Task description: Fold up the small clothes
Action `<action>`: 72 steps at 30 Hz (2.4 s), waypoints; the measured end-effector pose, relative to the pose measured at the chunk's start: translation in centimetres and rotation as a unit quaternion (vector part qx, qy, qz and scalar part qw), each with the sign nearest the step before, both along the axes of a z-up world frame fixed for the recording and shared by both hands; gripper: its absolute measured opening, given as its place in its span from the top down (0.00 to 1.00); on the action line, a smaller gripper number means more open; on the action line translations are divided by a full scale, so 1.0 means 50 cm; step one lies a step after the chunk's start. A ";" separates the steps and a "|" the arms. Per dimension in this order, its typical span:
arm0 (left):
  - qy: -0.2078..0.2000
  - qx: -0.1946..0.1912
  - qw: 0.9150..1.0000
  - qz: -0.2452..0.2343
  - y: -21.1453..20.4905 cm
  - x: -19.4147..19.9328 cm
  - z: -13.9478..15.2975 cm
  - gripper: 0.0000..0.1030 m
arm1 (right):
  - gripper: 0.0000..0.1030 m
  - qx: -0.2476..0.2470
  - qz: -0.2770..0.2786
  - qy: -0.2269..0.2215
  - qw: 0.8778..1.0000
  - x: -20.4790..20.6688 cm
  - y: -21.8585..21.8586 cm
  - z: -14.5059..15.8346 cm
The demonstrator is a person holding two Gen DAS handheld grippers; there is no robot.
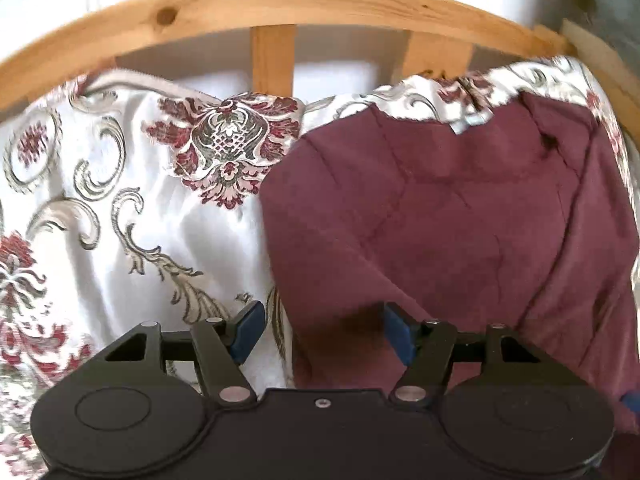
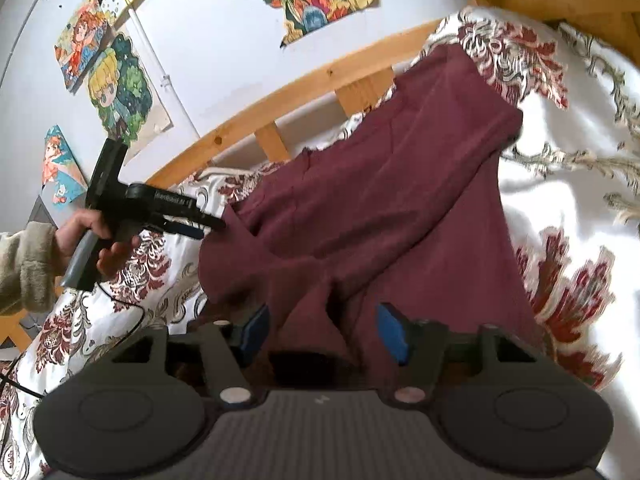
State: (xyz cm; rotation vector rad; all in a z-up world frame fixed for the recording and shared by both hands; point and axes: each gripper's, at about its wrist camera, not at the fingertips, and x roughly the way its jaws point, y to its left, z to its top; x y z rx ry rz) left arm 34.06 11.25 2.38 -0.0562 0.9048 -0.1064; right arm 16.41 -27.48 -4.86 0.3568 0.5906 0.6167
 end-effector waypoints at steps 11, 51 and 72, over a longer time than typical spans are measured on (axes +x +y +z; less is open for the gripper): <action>-0.115 0.053 0.992 0.022 -0.027 0.025 0.041 0.92 | 0.92 -0.006 0.006 -0.042 0.999 -0.009 0.006 0.025; 0.028 0.004 0.997 0.077 0.075 -0.009 -0.076 0.73 | 0.90 -0.001 -0.066 0.055 0.996 0.025 -0.021 -0.018; -0.096 0.065 0.991 -0.061 -0.004 -0.368 0.015 0.01 | 0.12 -0.110 -0.095 0.007 0.989 -0.088 -0.067 0.089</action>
